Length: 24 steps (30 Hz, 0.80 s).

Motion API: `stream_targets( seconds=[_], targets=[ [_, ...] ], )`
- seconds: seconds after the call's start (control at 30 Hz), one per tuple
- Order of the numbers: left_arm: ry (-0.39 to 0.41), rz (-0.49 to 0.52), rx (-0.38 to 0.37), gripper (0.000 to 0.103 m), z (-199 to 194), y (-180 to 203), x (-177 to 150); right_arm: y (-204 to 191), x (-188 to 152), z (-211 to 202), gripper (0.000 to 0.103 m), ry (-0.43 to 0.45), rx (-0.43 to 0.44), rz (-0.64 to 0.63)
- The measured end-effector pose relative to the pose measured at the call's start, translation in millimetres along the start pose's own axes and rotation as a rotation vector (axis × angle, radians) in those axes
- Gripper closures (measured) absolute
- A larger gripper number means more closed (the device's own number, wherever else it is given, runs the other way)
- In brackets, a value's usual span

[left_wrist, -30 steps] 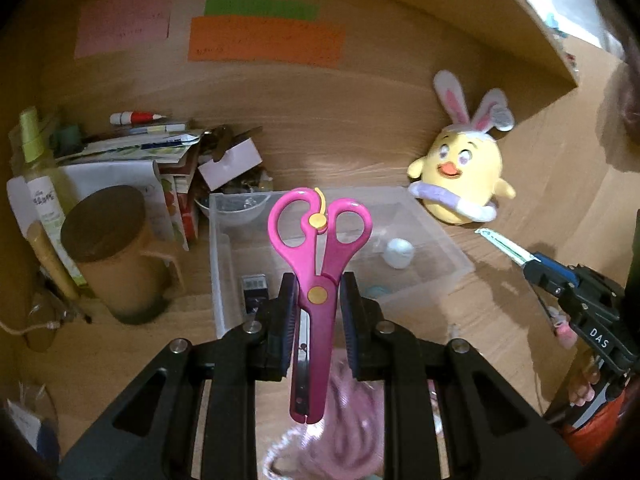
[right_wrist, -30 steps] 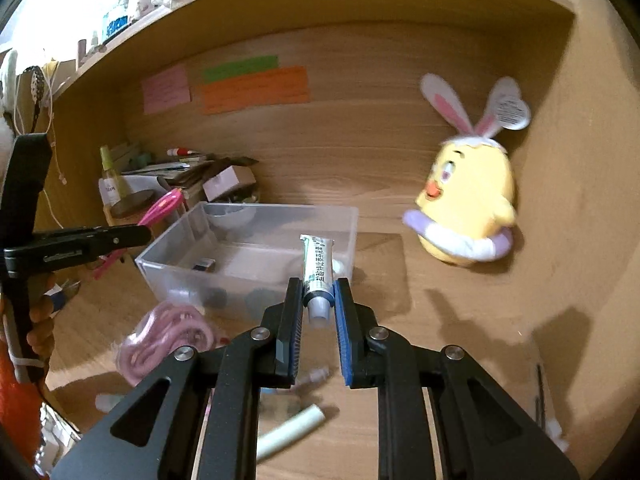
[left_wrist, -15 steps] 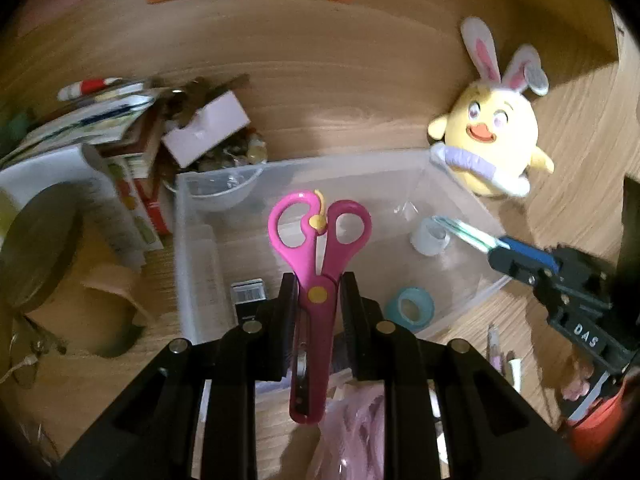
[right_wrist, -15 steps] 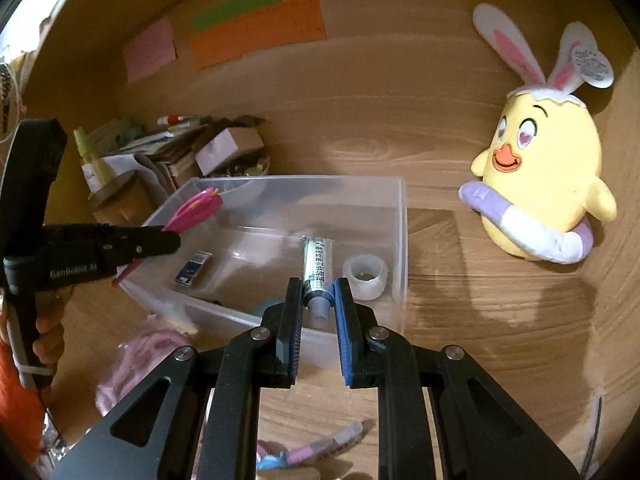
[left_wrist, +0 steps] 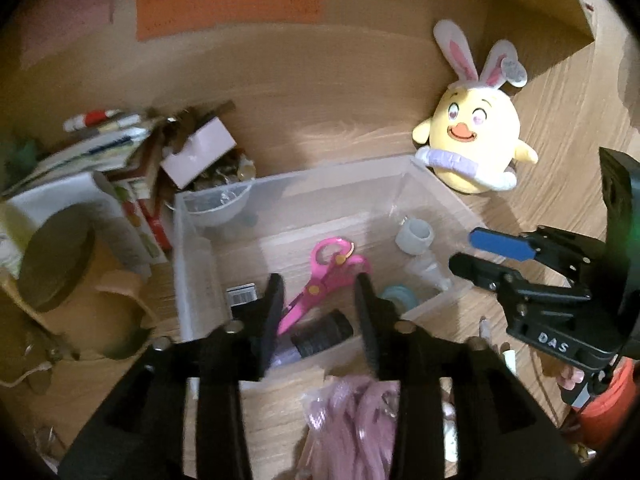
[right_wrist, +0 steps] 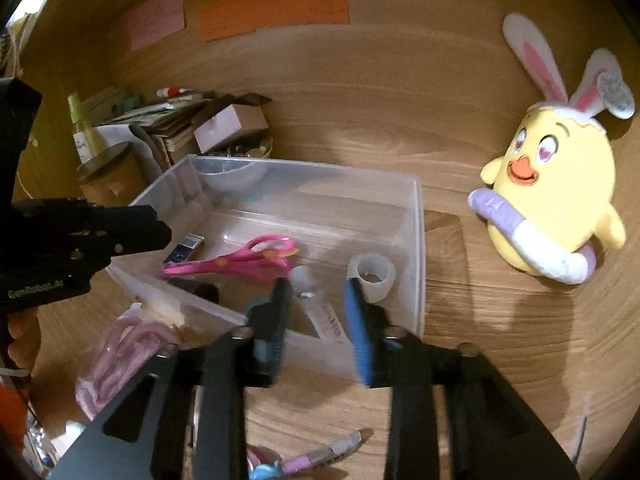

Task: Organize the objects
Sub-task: 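Release the scissors and toothpaste into the clear box with both tools, then grasp the light blue bottle with the left tool while the right tool grasps the pale green tube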

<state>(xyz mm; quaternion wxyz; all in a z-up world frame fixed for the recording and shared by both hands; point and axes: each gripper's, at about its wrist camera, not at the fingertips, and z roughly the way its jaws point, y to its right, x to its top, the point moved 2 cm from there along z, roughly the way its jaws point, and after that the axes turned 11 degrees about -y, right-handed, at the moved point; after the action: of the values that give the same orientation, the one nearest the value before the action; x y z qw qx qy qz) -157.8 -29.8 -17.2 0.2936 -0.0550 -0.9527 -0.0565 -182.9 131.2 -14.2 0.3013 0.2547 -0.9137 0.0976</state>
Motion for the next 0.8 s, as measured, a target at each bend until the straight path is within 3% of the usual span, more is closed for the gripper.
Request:
stream_targets(
  seconds=[0.13, 0.33, 0.43, 0.8],
  targets=[
    [0.053, -0.001, 0.057, 0.038, -22, 1, -13, -8, -10, -23, 0.056, 0.048, -0.039, -0.025],
    [0.092, -0.014, 0.111, 0.016, -48, 1, -47, -11, -31, -49, 0.044, 0.07, -0.048, -0.016],
    [0.081, -0.021, 0.119, 0.015, -52, 2, -68, -11, -48, -56, 0.039, 0.074, -0.06, 0.008],
    [-0.061, -0.087, 0.079, 0.015, -37, 4, -143, -14, -117, -51, 0.039, -0.038, -0.069, 0.076]
  ],
)
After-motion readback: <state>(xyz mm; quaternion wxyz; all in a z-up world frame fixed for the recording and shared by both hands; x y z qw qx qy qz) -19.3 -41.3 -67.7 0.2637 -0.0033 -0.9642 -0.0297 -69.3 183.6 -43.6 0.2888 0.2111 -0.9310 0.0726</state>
